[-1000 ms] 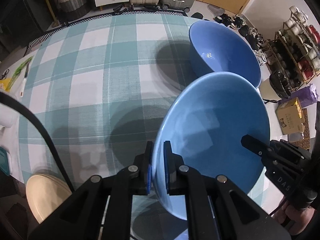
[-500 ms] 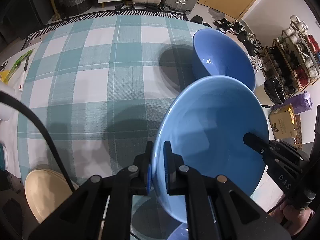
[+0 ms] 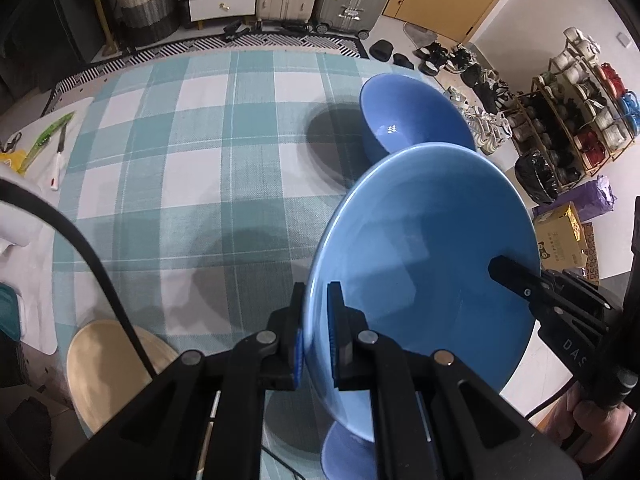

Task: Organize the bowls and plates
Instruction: 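Lift the light blue bowl with both tools and carry it toward the plates, then lower the light blue bowl into the dark blue bowl with both tools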

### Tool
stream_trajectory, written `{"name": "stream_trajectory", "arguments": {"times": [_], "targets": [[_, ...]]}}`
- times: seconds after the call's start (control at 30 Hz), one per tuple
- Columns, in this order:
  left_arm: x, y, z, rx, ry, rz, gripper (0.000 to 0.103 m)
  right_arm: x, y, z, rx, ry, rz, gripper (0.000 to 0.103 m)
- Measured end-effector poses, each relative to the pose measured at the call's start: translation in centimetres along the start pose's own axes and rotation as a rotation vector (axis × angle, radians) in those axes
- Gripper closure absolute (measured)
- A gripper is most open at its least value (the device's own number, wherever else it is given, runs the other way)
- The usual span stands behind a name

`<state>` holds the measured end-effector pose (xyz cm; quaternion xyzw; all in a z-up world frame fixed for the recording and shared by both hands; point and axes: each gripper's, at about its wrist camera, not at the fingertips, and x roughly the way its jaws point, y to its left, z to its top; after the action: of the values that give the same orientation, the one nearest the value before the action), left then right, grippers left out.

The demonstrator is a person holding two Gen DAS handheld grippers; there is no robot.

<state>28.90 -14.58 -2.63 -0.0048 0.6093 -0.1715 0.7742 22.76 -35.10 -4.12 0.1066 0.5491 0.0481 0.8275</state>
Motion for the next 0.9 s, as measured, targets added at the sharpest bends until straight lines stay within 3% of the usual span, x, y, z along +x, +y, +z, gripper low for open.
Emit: {"name": "stream_trajectory", "arguments": {"times": [0.37,0.53,0.9], "targets": [[-2.2,-0.9,-4.5,0.026,0.028,-0.019,0.097,-3.2,1.4,-4.2,-0.002,0.023,-0.004,0.097],[-2.6,-0.2,-6.7,-0.025,0.014,-0.043,0.097,-3.4,1.8,-6.7,0.0,0.026,0.014,0.097],[-2.2,-0.6,-11.0,0.009,-0.01,-0.008,0.097,-3.1,1.9,-9.9,-0.01,0.032,0.017,0.097]]}}
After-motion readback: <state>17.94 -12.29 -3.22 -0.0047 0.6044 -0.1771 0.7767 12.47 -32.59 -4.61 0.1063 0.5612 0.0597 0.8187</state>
